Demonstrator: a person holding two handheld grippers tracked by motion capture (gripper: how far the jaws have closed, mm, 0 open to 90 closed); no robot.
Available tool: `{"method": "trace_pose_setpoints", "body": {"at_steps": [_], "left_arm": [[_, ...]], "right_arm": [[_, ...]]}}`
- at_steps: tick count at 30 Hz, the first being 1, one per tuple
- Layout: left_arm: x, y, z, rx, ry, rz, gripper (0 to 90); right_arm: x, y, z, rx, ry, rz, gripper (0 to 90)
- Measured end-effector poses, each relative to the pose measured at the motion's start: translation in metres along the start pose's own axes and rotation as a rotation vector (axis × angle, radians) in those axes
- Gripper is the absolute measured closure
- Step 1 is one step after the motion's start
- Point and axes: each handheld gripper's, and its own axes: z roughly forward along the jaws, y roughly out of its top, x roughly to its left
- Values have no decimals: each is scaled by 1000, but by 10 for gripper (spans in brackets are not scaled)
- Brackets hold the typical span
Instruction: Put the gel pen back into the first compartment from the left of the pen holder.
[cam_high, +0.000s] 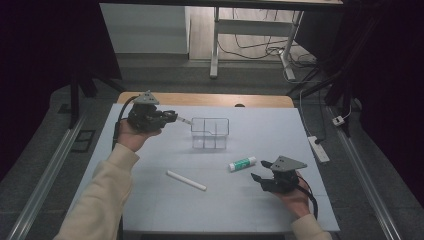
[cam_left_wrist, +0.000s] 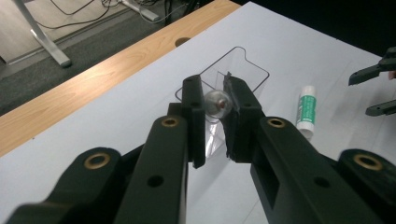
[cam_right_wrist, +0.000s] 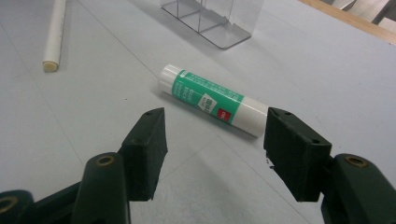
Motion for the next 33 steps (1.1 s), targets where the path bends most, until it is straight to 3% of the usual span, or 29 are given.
{"method": "trace_pose_setpoints", "body": {"at_steps": [12, 20, 24, 25, 28, 31, 33], "left_arm": [[2, 17, 19, 80, -3, 11, 796], [3, 17, 41, 135, -17, 0, 794], [2, 17, 48, 134, -16, -1, 788], [1, 17, 49, 127, -6, -2, 778], [-1, 17, 51, 109, 23, -26, 542], [-3, 14, 47, 81, 12, -32, 469], [-5, 11, 43, 71, 3, -12, 462]], "right_arm": [[1, 0, 1, 13, 1, -6, 384], [1, -1, 2, 18, 1, -8, 383], [1, -1, 2, 19, 0, -8, 382], [1, -1, 2, 19, -1, -8, 382], [2, 0, 2, 18, -2, -12, 381], [1, 0, 1, 17, -2, -12, 381], [1, -1, 1, 18, -2, -12, 380]]}}
